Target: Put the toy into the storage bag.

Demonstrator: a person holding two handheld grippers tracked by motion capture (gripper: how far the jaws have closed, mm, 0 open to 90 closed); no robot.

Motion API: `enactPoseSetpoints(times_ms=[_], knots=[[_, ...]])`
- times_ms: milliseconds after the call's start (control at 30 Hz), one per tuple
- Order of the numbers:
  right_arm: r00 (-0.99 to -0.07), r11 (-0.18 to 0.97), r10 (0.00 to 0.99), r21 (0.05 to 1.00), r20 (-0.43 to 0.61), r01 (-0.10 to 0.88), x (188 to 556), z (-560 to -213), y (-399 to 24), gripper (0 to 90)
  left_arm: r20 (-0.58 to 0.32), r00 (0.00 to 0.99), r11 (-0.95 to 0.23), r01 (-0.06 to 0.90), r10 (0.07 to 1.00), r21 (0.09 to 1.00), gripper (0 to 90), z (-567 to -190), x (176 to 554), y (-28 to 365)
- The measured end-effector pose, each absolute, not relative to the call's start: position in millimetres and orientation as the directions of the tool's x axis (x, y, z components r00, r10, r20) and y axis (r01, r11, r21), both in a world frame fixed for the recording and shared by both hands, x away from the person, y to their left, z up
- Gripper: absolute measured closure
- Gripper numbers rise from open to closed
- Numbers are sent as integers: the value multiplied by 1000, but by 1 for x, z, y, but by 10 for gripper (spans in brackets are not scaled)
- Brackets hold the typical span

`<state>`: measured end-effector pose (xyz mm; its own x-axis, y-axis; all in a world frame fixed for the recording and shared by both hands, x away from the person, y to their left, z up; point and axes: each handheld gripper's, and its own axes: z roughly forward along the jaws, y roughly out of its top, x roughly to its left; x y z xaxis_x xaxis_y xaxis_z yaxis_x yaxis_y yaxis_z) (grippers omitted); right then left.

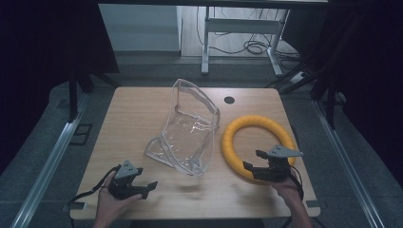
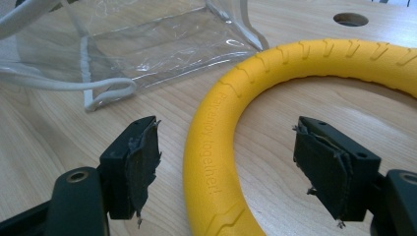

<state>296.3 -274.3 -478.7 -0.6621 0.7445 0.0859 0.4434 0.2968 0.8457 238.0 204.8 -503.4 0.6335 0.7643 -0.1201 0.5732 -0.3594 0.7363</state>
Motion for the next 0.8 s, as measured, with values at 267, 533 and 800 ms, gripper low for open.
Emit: enactPoseSetpoints(times_ms=[267,533,800], knots=[[-653,282,750,844,103,457,299,-480,-280,245,-131,636,-359,581,760,731,210,-506,242,203],[-635,228,757,848,153,477,293,-472,-282,251,-144,638,-347,578,756,738,205,-503,239,204],[-697,352,712,815,86,460,290,-465,-276,261,-145,634,-344,581,760,737,203,-502,239,205]])
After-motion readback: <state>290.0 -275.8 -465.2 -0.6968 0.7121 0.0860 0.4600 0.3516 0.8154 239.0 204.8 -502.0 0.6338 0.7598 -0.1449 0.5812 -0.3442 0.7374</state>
